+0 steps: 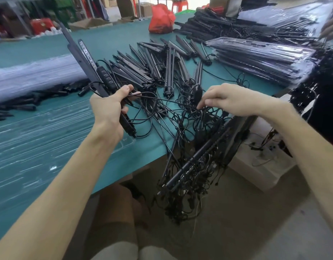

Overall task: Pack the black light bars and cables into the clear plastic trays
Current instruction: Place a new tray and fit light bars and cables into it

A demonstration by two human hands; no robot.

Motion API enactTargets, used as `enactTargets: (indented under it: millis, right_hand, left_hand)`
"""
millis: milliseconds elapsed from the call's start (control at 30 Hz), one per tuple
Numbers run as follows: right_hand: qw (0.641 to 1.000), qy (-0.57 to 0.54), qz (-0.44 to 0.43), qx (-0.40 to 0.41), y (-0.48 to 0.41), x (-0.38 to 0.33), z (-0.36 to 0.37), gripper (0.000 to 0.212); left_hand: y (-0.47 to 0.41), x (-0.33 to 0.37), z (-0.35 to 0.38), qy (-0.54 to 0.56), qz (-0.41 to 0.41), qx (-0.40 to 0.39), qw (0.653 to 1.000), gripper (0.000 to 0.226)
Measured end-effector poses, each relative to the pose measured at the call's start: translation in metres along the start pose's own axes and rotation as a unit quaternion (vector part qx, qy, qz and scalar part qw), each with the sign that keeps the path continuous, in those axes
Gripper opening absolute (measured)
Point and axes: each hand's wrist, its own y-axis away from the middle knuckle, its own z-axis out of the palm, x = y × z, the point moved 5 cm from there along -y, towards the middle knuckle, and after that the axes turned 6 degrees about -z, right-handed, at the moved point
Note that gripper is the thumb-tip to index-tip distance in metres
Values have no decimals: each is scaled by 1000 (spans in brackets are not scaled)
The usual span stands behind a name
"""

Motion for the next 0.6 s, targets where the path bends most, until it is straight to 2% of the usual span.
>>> enactTargets:
  millis: [100, 300, 600]
  right_hand:
    - [998, -34, -8, -52, 3, 0, -5, 31]
    - [999, -48, 11, 22, -3, 5, -6, 17]
    - [998, -27, 23, 60, -8, 10, 1, 25]
  left_hand:
    - [0, -1, -1, -11, 2, -3, 1000, 49]
    - [3, -4, -2, -11, -1, -7, 1000, 55]
    - [4, -2, -3, -17, 0, -6, 1000, 57]
